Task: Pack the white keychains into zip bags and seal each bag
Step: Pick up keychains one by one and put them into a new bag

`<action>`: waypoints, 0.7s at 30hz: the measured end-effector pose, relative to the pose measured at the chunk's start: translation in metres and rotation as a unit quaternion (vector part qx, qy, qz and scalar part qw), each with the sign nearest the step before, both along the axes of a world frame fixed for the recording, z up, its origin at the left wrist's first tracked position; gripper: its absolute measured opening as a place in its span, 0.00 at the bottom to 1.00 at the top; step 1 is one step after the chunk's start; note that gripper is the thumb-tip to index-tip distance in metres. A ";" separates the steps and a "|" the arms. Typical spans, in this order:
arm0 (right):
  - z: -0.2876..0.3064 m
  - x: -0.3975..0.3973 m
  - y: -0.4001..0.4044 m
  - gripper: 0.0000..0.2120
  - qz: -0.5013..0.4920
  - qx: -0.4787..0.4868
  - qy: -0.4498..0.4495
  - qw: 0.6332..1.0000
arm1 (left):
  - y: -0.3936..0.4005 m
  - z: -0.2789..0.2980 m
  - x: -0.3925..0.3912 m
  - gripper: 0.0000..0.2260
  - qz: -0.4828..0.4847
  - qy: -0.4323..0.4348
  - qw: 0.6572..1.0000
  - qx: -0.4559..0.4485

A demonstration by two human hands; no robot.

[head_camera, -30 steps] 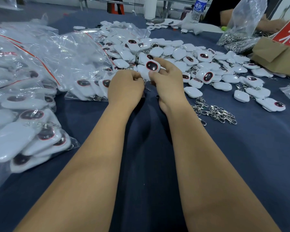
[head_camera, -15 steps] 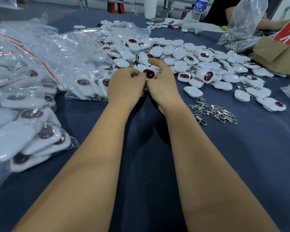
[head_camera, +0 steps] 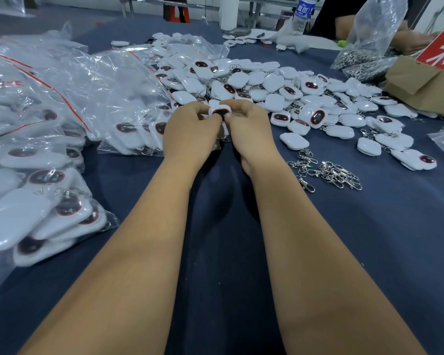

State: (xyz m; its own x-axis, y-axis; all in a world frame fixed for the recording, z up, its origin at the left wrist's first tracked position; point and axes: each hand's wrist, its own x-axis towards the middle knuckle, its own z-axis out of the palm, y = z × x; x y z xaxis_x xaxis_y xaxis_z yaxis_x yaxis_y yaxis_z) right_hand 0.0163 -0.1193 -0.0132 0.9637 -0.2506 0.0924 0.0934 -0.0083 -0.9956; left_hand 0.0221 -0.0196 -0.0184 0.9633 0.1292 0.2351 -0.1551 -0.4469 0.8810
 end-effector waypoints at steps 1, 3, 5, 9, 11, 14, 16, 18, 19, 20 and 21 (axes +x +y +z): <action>0.000 0.000 0.000 0.13 -0.005 0.000 0.000 1.000 | 0.000 0.000 0.000 0.05 -0.004 0.000 1.000 0.000; 0.000 0.000 0.001 0.14 -0.014 -0.002 0.003 1.000 | -0.001 0.001 -0.001 0.05 -0.009 -0.002 1.000 0.002; 0.001 0.000 0.002 0.14 -0.020 0.000 0.006 1.000 | -0.001 0.000 -0.001 0.05 -0.012 -0.007 1.000 0.003; 0.002 -0.001 0.002 0.12 -0.013 0.011 0.002 1.000 | 0.000 -0.002 0.000 0.06 -0.011 -0.017 1.000 0.003; 0.003 -0.002 0.001 0.12 -0.001 0.014 -0.002 1.000 | 0.000 -0.003 0.001 0.06 -0.012 -0.025 1.000 0.003; 0.003 -0.002 0.001 0.13 0.006 0.019 -0.007 1.000 | 0.000 -0.004 0.002 0.06 -0.016 -0.045 0.999 0.010; 0.003 -0.001 0.001 0.15 0.010 0.013 -0.003 1.000 | 0.001 -0.006 0.003 0.04 -0.015 -0.060 0.998 0.022; 0.003 0.000 0.001 0.18 0.013 0.005 0.003 1.000 | 0.001 -0.007 0.003 0.02 -0.015 -0.073 0.997 0.037; 0.003 0.000 0.001 0.19 0.014 0.002 0.006 1.000 | 0.001 -0.007 0.003 0.02 -0.014 -0.077 0.996 0.042; 0.003 0.000 0.001 0.19 0.015 0.001 0.007 1.000 | 0.001 -0.008 0.004 0.02 -0.012 -0.077 0.996 0.043; 0.002 0.000 0.001 0.19 0.015 0.000 0.006 1.000 | 0.001 -0.008 0.003 0.03 -0.009 -0.072 0.997 0.040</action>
